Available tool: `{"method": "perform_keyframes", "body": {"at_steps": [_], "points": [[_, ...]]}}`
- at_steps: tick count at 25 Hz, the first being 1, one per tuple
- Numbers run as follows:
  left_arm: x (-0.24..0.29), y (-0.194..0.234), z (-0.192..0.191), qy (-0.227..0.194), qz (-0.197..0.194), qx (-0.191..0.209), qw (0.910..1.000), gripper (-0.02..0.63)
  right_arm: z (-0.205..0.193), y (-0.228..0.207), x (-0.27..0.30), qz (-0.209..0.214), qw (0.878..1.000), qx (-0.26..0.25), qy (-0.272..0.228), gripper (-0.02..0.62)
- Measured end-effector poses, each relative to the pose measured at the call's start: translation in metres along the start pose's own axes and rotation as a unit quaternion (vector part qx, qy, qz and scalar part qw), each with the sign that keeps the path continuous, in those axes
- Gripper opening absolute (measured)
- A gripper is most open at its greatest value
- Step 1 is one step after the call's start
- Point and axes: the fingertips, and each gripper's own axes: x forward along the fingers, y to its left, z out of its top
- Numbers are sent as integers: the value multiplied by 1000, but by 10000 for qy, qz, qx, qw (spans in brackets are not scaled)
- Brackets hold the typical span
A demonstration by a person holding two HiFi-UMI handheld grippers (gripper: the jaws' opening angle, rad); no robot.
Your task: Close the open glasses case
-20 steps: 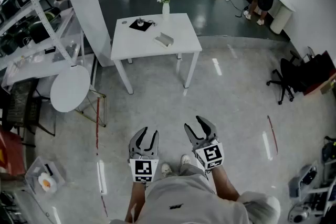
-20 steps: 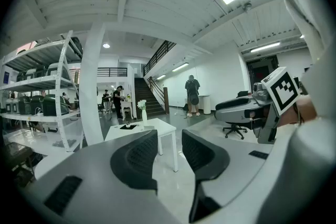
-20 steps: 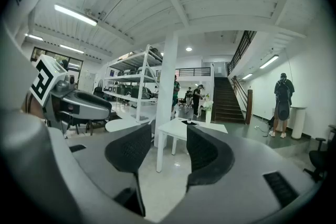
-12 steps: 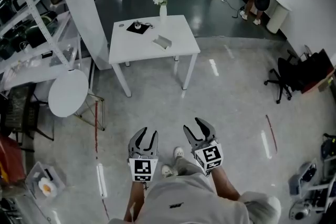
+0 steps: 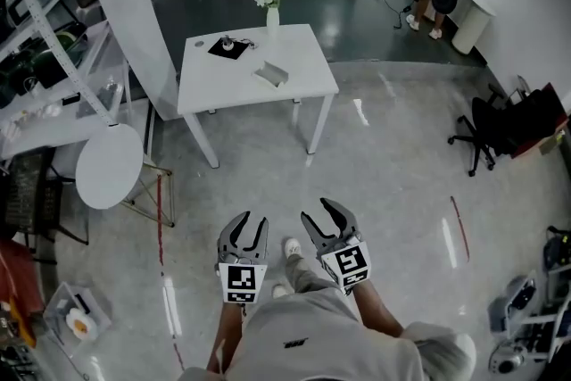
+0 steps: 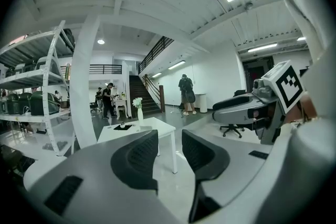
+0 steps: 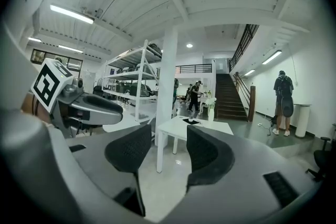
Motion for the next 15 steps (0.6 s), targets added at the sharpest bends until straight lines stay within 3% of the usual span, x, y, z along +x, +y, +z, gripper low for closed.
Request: {"method": "perform_keyframes", "body": {"at_steps": [15], "points": [[107,38,26,36,99,3,9999,153,9,-84,86,105,9997,63,232,212]]}}
